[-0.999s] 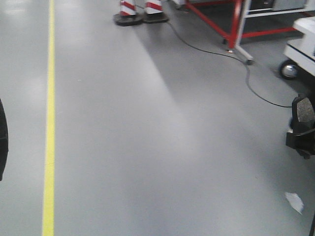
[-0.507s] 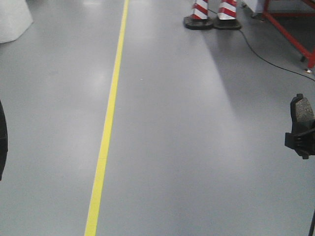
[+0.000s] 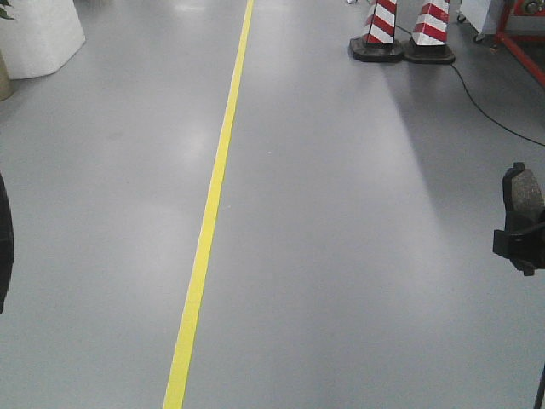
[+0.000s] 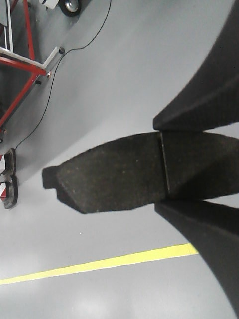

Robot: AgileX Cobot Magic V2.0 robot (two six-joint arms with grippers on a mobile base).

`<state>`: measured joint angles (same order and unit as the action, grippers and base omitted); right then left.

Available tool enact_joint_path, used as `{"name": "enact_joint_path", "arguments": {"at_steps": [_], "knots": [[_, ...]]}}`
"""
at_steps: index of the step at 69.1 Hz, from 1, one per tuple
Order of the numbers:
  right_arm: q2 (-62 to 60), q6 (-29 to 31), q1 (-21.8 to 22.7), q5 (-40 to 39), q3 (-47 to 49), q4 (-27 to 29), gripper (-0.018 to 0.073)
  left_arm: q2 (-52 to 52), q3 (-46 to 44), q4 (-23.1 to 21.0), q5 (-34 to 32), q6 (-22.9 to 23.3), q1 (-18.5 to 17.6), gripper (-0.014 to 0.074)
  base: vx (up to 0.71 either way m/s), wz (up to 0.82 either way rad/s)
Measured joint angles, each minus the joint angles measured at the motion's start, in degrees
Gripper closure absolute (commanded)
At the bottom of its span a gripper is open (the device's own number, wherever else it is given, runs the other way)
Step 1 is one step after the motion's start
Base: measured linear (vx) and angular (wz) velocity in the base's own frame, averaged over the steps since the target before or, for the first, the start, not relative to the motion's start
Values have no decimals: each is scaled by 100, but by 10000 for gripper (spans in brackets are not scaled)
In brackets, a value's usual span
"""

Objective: Move and align brake pads A on conveyor
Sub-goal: 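Drive the base along the yellow floor line past the traffic cones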

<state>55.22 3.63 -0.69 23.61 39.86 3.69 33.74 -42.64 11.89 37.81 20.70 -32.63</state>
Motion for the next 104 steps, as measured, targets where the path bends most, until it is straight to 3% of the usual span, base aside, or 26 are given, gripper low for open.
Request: {"name": "enact_joint_path", "arguments": {"at_steps": [104], "knots": [[0, 0, 0, 0, 0, 0, 473, 0, 0, 0, 0, 0, 0, 419, 49, -1]]}}
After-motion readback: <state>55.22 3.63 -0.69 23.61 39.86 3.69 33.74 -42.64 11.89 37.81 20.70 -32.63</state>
